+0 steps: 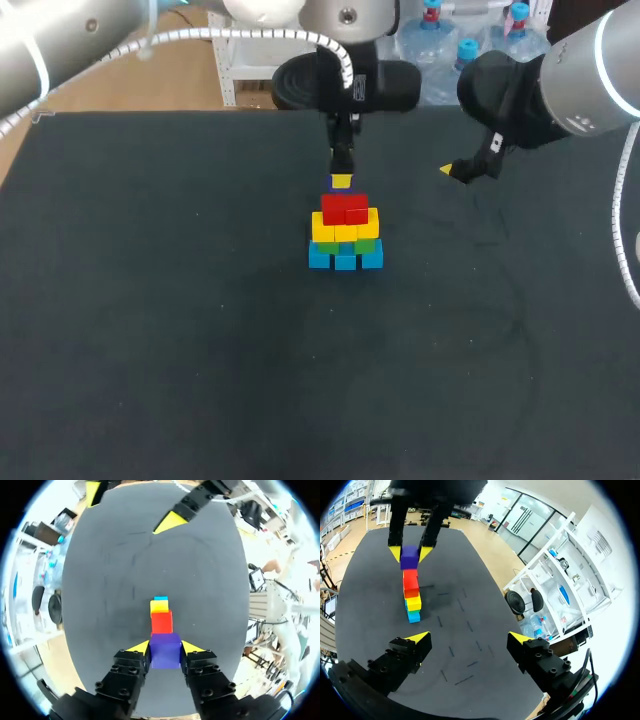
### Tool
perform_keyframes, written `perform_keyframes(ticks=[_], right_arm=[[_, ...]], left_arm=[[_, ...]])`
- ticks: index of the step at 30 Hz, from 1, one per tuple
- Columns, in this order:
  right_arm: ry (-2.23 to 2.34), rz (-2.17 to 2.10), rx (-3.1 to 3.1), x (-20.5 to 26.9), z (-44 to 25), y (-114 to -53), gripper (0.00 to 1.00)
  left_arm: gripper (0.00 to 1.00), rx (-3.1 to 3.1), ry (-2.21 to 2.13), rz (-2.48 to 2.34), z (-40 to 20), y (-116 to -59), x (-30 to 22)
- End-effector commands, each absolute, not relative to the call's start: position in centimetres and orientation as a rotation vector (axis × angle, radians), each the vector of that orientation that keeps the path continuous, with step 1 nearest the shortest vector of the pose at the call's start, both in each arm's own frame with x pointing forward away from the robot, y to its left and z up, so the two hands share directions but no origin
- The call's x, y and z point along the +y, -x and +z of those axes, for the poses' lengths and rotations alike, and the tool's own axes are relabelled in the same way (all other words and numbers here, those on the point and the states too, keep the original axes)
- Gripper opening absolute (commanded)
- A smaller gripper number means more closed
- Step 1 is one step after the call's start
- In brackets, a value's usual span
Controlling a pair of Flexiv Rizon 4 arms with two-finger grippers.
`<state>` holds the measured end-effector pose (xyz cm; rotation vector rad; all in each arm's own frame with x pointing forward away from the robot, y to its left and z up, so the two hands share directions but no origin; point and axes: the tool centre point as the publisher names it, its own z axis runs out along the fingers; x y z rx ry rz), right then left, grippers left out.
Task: Place the blue cubes, place green cubes on the blue cubes, place the yellow cubes on the green cubes, then place the red cubes on the yellow cubes, and place purple cube on the red cubes.
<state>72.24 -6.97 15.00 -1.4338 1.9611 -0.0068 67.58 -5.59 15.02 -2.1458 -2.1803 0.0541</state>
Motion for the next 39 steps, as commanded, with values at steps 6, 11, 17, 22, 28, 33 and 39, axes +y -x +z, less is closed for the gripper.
perform_keyframes(ticks=[6, 11, 17, 22, 28, 33, 39], right_arm=[[1.421, -0.021, 1.957, -6.9, 14.8, -71.9, 1.00], [1.421, -0.021, 1.957, -6.9, 14.8, -71.9, 1.00], [1.421, -0.021, 1.957, -6.9, 14.8, -71.9, 1.00], [1.421, -0.021, 1.957, -6.9, 14.8, -71.9, 1.00], [1.421, -0.021, 1.957, -6.9, 14.8, -71.9, 1.00], [1.421, -0.021, 1.957, -6.9, 14.8, -71.9, 1.00], [1.421, -0.021, 1.957, -6.9, 14.8, -71.9, 1.00]], left_arm=[[0.00, -2.313, 2.033, 0.083, 15.2, -66.6, -4.9], [0.00, -2.324, 2.041, 0.115, 14.5, -66.4, -5.5], [0.00, -2.297, 2.087, 0.132, 13.7, -66.4, -6.5], [0.00, -2.263, 2.125, 0.114, 13.6, -66.4, -7.0], [0.00, -2.194, 2.180, 0.056, 13.7, -66.7, -7.4], [0.00, -2.178, 2.187, 0.054, 13.6, -66.5, -7.6], [0.00, -2.178, 2.155, 0.047, 12.6, -66.7, -7.2]])
